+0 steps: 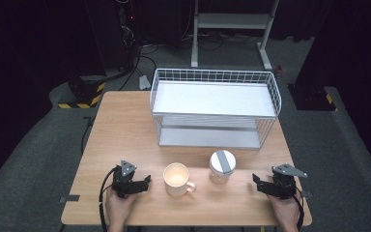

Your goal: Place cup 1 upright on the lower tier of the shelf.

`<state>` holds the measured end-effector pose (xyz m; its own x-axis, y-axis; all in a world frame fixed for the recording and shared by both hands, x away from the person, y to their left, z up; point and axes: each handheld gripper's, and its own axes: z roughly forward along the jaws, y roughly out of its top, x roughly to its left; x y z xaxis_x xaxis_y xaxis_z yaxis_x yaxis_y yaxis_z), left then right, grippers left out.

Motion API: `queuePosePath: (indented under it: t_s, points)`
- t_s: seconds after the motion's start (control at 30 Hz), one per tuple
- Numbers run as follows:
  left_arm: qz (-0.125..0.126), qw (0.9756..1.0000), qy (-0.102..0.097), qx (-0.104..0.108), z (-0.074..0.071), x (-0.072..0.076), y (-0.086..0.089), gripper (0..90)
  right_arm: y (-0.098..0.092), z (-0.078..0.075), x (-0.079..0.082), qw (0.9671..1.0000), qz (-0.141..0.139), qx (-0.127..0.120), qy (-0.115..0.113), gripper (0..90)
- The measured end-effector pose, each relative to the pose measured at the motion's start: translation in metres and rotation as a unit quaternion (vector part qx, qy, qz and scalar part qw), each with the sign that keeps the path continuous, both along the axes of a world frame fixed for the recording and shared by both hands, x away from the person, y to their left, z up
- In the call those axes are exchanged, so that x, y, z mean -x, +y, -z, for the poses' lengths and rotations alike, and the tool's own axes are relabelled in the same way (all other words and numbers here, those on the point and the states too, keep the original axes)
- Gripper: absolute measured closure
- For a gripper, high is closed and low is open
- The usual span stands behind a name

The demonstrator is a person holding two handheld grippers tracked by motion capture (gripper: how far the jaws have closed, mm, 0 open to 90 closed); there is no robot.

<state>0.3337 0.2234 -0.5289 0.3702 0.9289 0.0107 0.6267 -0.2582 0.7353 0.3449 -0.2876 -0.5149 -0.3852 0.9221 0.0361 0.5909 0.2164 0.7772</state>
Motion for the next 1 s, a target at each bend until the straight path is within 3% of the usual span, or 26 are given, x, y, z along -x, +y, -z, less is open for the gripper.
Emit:
queuePosePath:
  t_s: [0.57, 1.0]
  points:
    - [-0.003, 1.0000, 0.000, 0.001, 0.000, 0.000, 0.000, 15.6, 0.024, -0.006, 0.018, 0.9977, -0.064, -0.014, -0.018, 13.4]
    - [-0.003, 1.0000, 0.000, 0.000, 0.000, 0.000, 0.000, 15.6, 0.044, -0.004, 0.023, 0.9949, -0.097, -0.027, -0.013, 12.8]
